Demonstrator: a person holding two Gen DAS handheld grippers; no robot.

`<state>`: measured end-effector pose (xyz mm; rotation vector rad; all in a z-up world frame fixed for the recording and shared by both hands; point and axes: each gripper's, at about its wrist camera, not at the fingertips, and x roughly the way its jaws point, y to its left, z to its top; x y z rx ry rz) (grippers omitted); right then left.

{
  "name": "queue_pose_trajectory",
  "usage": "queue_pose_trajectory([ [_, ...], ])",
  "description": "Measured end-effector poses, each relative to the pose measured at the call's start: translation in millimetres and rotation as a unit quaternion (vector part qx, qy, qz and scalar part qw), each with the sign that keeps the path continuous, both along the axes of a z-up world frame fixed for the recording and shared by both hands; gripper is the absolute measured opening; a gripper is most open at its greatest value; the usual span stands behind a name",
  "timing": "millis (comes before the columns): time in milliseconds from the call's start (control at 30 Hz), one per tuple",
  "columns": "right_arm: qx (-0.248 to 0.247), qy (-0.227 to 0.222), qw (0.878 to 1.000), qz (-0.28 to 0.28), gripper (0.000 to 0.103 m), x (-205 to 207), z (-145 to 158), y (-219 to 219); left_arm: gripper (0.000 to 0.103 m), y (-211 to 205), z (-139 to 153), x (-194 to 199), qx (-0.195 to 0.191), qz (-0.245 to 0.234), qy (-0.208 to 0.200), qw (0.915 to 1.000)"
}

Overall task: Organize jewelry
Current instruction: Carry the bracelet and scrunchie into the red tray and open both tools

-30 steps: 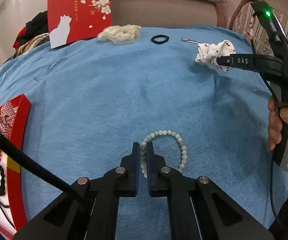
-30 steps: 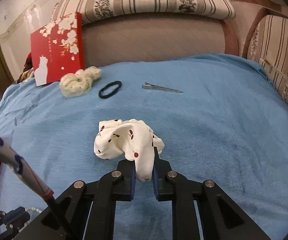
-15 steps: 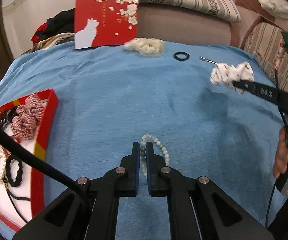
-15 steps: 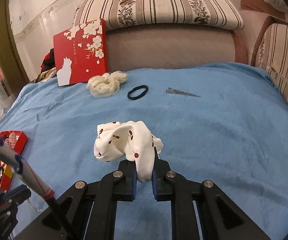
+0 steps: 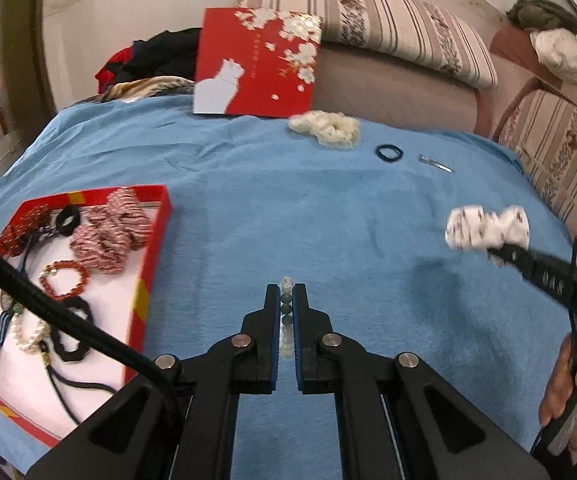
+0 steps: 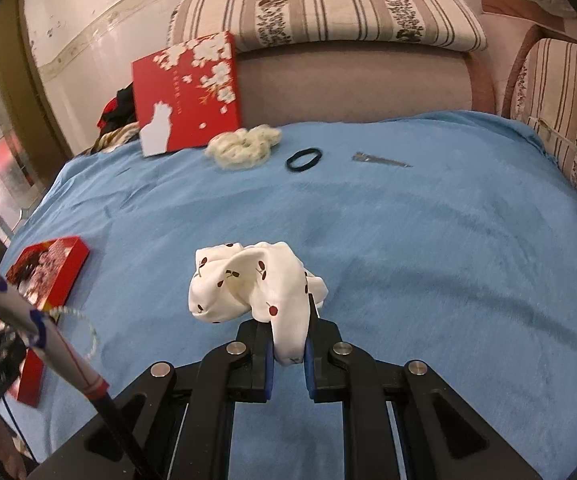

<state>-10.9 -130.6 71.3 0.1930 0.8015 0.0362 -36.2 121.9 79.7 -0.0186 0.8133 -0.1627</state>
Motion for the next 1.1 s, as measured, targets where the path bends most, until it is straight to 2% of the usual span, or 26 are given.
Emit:
queue_pose_trajectory([
  [333,-0.008,0.002,0.999,0.049,0.013,-15.5,19.8,54.9,0.005,53.0,13.6,-25.8,-0.014,0.048,-0.023,0.9985],
  [667,-0.031,-0.012,0.99,0.135,0.013,-25.3,41.2,143.0,0.005,123.7,30.4,-47.3,-0.047,0.11,-0.041,0.9919],
  [867,-0.036,-0.015,0.98,0.196,0.013,-28.2,47.9,198.8,0.005,194.3,30.1,-58.7,-0.088,0.177,-0.032,0.9798],
  [967,-0.033,-0.011,0.975,0.221,0.013,-29.4,48.1,220.8,0.005,232.6,23.0,-65.0,-0.121,0.215,-0.018,0.9689],
  [1100,-0.036,-0.002,0.968,0.25,0.013,-28.5,43.9,249.8,0.005,264.6,11.5,-70.5,-0.146,0.25,0.002,0.9572],
])
